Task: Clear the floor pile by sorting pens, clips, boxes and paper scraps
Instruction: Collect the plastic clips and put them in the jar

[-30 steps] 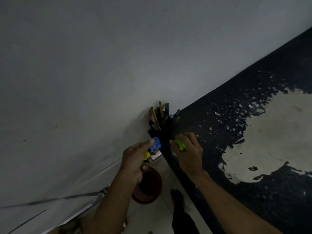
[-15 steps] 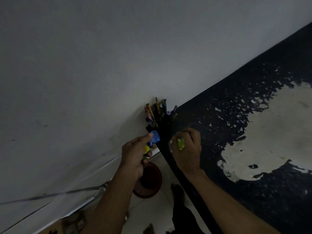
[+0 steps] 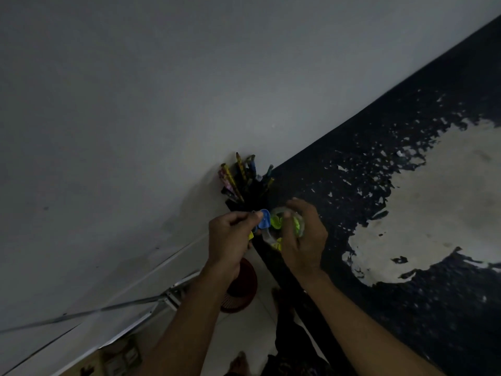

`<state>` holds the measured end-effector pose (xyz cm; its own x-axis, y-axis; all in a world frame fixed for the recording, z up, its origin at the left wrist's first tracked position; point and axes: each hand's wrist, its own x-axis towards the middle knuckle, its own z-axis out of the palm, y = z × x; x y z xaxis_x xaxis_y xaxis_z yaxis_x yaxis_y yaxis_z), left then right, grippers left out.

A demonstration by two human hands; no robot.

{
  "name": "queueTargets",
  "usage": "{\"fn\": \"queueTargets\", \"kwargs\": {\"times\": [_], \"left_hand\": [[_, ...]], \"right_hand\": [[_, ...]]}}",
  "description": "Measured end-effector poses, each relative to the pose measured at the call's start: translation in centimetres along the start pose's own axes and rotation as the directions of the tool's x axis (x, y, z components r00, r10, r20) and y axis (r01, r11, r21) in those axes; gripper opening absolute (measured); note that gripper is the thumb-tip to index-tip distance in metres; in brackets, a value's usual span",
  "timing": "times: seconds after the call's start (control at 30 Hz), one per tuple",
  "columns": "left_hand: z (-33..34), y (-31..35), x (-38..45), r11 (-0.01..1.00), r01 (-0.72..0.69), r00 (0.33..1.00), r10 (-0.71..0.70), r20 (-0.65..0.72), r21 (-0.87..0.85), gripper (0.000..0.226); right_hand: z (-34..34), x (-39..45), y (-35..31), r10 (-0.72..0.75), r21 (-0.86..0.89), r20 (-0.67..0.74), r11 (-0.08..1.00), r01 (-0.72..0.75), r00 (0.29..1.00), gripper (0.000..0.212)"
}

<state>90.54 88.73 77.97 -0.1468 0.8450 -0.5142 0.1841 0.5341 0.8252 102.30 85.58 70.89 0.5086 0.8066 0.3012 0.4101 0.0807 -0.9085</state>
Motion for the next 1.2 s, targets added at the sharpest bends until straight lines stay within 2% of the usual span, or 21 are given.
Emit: {"fn": "queueTargets", "kwargs": {"times": [0.1,0.2,0.3,0.43,0.53,0.63,0.73,0.83,0.97,1.2], "left_hand": [[1.2,-0.5,0.4,0.944,-0.192,0.981,0.187,0.043,0.27,0.012],[2.5,-0.7,0.7,0.719,-0.293,0.955,0.248,0.162,0.63,0.021],[3.6,-0.9,0.9,0.535,-0.337,0.936,0.275,0.218,0.775,0.035],[4.5,-0.4,0.9,0.476,-0.423,0.886,0.397,0.241,0.771,0.036],[5.4,-1.1,0.8,0.503,-0.577,0.781,0.569,0.256,0.644,0.03],[6.7,-3.0,1.2,0.454,-0.708,0.652,0.714,0.256,0.541,0.028],[8.0,-4.7,1.9,0.376,-0.761,0.555,0.8,0.23,0.529,0.032],[8.6,-5.7,2.6,0.314,-0.776,0.49,0.847,0.208,0.547,0.036],[8.8,-6.5,3.1,0.278,-0.762,0.456,0.872,0.179,0.585,0.031],[9.2,-6.6,3.0,0.383,-0.73,0.52,0.848,0.097,0.566,0.028]], "right_hand": [[-1.4,0.5,0.8,0.118,0.017,-0.072,0.993,-0.117,0.99,0.022],[-2.3,0.3,1.9,0.176,-0.005,-0.068,0.984,-0.177,0.982,0.019],[-3.0,0.0,2.7,0.206,-0.034,-0.053,0.978,-0.208,0.977,0.02],[-3.3,-0.2,2.8,0.22,-0.019,-0.043,0.975,-0.221,0.975,0.023],[-3.2,-0.2,2.6,0.286,0.047,-0.056,0.958,-0.284,0.957,0.024],[-3.3,0.2,2.3,0.35,0.105,-0.049,0.933,-0.343,0.936,0.022],[-3.6,0.6,2.5,0.386,0.144,-0.008,0.913,-0.381,0.922,0.025],[-3.8,0.7,2.7,0.418,0.164,0.02,0.895,-0.416,0.908,0.028],[-3.9,0.6,2.8,0.432,0.191,0.042,0.881,-0.432,0.901,0.03],[-3.7,0.5,3.6,0.448,0.158,0.062,0.878,-0.451,0.892,0.031]]}}
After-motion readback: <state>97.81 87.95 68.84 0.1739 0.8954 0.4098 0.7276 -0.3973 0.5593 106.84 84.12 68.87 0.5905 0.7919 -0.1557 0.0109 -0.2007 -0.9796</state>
